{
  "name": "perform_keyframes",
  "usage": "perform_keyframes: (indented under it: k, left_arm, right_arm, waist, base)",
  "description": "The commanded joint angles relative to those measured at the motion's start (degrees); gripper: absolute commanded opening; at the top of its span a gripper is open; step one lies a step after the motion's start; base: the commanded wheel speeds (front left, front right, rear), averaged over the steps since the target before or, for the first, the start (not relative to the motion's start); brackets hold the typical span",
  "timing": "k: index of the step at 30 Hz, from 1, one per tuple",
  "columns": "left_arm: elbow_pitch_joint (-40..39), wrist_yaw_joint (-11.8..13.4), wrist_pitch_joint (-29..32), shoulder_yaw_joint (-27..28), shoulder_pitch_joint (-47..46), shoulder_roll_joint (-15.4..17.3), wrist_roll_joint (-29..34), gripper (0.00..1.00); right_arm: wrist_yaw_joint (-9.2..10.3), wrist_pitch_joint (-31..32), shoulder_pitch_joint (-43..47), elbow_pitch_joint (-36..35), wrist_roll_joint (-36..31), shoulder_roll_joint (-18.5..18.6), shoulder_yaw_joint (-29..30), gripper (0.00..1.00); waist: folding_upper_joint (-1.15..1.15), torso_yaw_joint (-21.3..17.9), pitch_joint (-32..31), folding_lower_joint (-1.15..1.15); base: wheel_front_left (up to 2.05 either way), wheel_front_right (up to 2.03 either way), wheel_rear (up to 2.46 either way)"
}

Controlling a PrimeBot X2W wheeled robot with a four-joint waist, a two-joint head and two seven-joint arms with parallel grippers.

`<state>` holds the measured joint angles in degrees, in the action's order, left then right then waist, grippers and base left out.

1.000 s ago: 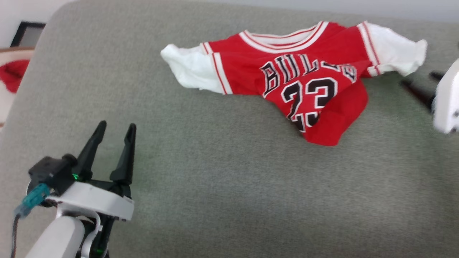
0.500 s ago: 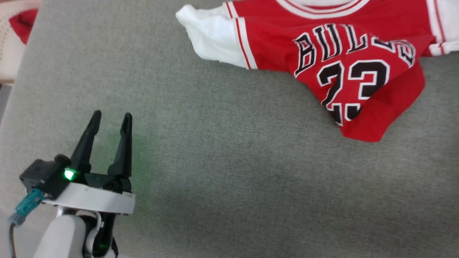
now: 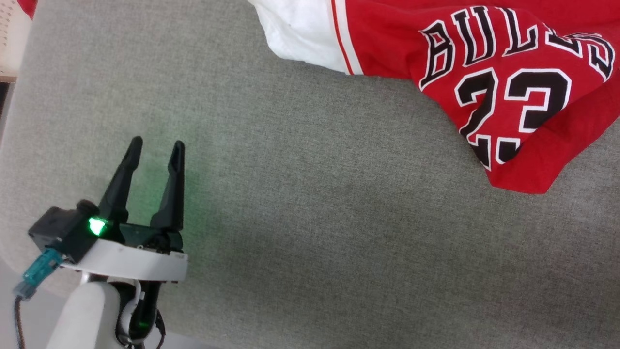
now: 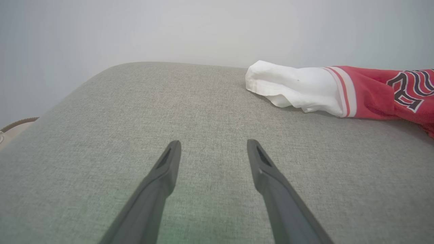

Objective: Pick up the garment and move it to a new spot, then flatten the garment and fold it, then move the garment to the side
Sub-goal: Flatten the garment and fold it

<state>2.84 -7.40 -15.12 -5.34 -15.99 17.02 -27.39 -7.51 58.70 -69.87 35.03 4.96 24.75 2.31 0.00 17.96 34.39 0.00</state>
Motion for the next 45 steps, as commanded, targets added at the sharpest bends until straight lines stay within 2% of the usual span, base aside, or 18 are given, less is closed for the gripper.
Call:
perform_keyframes:
  k: [1,6,7,8,9,10,15,18,22,26,29,35,41,45]
  left_arm:
    - [-0.3,-0.1,0.0,0.0,-0.4,0.3,-0.4,1.00]
    - [-1.5,-0.1,0.0,0.3,-1.4,1.2,-1.2,1.00]
    - [-1.8,-0.1,0.0,0.5,-1.6,1.4,-1.6,1.00]
    - [-2.2,-0.1,0.0,0.6,-1.8,1.8,-2.2,1.00]
    - [-2.7,-0.1,0.0,0.7,-2.2,2.4,-2.7,1.00]
    - [-3.0,-0.1,0.0,0.7,-2.7,3.0,-3.1,1.00]
    - [-5.0,-0.1,0.0,-1.4,-8.6,9.2,-6.1,1.00]
    - [-4.5,-0.1,0.0,-4.6,-14.6,15.0,-9.1,1.00]
    - [-2.8,-0.1,3.7,-12.9,-25.3,21.7,-16.7,1.00]
    - [1.3,-0.1,12.9,-23.6,-36.9,25.1,-26.9,1.00]
    - [5.3,-0.1,21.3,-31.0,-45.7,26.1,-33.8,1.00]
    - [13.9,-0.1,34.4,-42.2,-57.5,24.7,-44.9,1.00]
    - [20.2,-0.1,41.7,-47.9,-62.4,23.4,-50.0,1.00]
    - [23.8,0.0,44.3,-50.5,-64.1,22.2,-53.4,1.00]
  right_arm:
    - [0.04,0.4,0.7,1.0,0.3,-0.2,-0.7,1.00]
    - [0.04,-1.0,1.1,1.1,0.9,0.4,-2.2,1.00]
    - [0.04,-1.3,1.2,1.2,1.1,0.5,-2.3,0.85]
    - [0.03,-1.4,1.1,1.4,1.1,0.4,-2.5,0.48]
    - [0.04,-1.7,1.0,1.4,1.2,0.4,-2.6,0.29]
    - [0.04,-1.8,0.9,1.5,1.3,0.4,-2.7,0.00]
    - [0.04,-2.3,0.5,1.9,1.3,0.7,-3.1,0.00]
    - [0.05,-2.8,-0.6,2.0,1.3,0.1,-3.5,0.00]
    - [0.04,-3.7,-1.6,2.2,1.8,-0.9,-4.6,0.00]
    - [0.04,-3.6,-2.7,2.2,2.8,-1.9,-6.4,0.00]
    - [0.01,-3.2,-3.6,2.0,3.5,-2.3,-8.1,0.00]
    - [-0.01,-2.6,-5.3,1.2,5.4,-3.0,-11.2,0.00]
    - [-0.01,-2.2,-6.0,0.8,6.8,-3.0,-13.6,0.00]
    - [-0.01,-2.2,-6.6,0.7,7.6,-3.4,-15.0,0.00]
  waist:
    - [0.00,0.0,0.2,0.00]
    - [0.00,0.0,0.6,0.00]
    - [0.00,0.0,0.7,0.00]
    - [0.00,-0.1,0.8,0.00]
    - [0.00,-0.1,0.9,0.00]
    - [0.00,-0.2,1.0,0.00]
    - [0.00,-0.5,1.7,0.00]
    - [0.00,-1.1,2.2,0.00]
    - [0.00,-2.0,2.7,0.00]
    - [0.00,-3.0,3.5,0.00]
    - [0.00,-3.8,4.3,0.00]
    - [0.00,-5.1,5.8,0.00]
    - [0.00,-5.8,6.8,0.00]
    - [0.00,-6.3,7.3,0.00]
  base:
    - [0.00,0.00,0.00]
    - [0.00,0.00,0.00]
    - [0.00,0.00,0.00]
    - [0.00,0.00,0.00]
    - [0.00,0.00,0.00]
    - [0.00,0.00,0.00]
    - [0.00,0.00,0.00]
    - [0.00,0.00,0.00]
    - [0.00,0.00,0.00]
    - [0.00,0.00,0.00]
    - [0.00,0.00,0.00]
    - [0.00,0.00,0.00]
    - [0.00,0.00,0.00]
    - [0.00,0.00,0.00]
